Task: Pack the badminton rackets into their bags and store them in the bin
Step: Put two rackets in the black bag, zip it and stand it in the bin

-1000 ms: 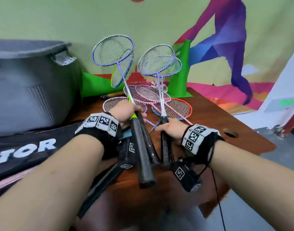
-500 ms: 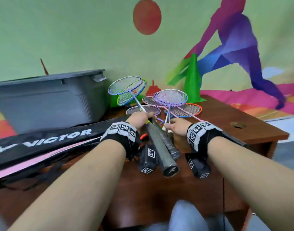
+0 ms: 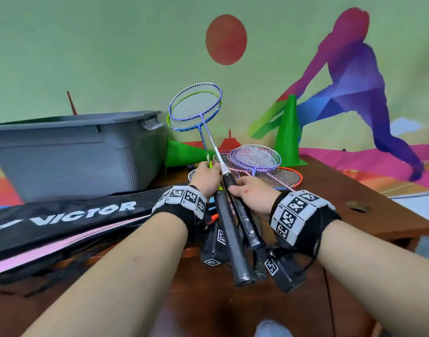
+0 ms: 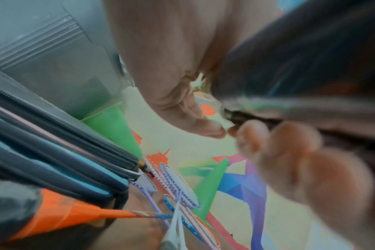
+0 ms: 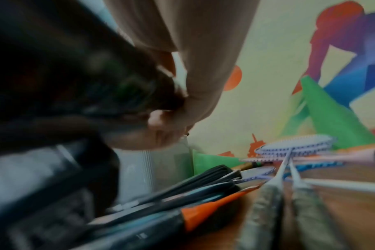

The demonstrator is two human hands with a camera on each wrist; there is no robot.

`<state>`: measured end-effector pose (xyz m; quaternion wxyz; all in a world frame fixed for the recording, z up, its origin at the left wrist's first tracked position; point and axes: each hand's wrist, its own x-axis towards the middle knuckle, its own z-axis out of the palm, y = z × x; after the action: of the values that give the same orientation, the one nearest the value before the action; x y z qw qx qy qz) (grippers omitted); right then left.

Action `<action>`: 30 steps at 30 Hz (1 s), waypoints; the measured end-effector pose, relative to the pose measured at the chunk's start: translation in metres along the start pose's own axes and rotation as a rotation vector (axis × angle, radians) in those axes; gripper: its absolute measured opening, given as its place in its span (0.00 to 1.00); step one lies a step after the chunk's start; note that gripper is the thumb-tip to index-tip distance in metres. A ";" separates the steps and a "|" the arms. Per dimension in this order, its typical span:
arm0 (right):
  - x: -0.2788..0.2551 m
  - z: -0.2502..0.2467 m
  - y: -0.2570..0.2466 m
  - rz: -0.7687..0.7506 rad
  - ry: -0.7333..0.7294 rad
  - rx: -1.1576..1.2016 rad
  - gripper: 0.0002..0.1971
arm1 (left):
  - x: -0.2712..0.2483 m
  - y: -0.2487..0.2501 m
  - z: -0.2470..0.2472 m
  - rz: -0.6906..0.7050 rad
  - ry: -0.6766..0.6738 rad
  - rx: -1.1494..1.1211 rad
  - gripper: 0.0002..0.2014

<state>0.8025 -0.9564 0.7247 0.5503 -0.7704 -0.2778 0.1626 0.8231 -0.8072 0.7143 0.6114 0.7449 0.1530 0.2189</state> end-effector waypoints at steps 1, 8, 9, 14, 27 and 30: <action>0.000 0.002 -0.001 0.016 -0.002 0.079 0.11 | -0.005 0.004 -0.003 -0.015 0.020 -0.008 0.18; -0.008 0.010 -0.001 0.040 -0.094 0.225 0.11 | -0.009 0.012 -0.016 -0.038 0.095 0.057 0.33; -0.009 0.012 -0.002 0.049 -0.097 0.225 0.11 | -0.006 0.012 -0.017 -0.046 0.088 0.057 0.39; -0.005 0.015 -0.006 0.092 -0.134 0.039 0.11 | 0.013 -0.008 -0.015 -0.034 0.067 -0.023 0.44; 0.005 0.006 0.001 0.102 -0.050 -0.344 0.41 | -0.011 0.027 0.001 0.154 0.048 -0.012 0.16; 0.000 -0.007 -0.004 0.113 0.006 -0.470 0.34 | -0.013 0.039 -0.004 0.112 0.004 -0.230 0.11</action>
<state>0.8053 -0.9610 0.7308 0.3469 -0.8921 -0.2628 0.1217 0.8087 -0.8187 0.7513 0.6791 0.6769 0.0863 0.2704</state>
